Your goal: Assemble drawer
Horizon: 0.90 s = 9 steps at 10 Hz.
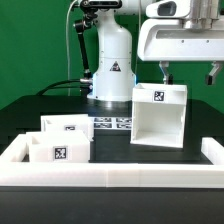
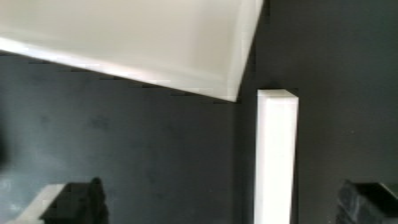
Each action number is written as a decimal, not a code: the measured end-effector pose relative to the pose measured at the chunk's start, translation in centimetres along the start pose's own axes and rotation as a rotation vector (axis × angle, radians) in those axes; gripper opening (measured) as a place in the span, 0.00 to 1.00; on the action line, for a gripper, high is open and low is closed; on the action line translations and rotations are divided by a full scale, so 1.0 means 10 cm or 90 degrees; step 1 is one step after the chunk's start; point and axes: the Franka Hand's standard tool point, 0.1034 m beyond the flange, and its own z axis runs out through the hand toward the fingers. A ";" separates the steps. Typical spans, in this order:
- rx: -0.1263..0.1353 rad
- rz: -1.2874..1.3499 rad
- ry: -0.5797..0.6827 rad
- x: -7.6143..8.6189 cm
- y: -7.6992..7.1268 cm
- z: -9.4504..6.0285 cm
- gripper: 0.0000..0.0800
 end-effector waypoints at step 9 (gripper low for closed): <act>0.011 0.102 -0.004 -0.68 -0.09 0.26 0.81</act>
Offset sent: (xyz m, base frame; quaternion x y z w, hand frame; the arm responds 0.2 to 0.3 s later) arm -0.0595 0.0069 0.0124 0.0028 0.0002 0.0906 0.9959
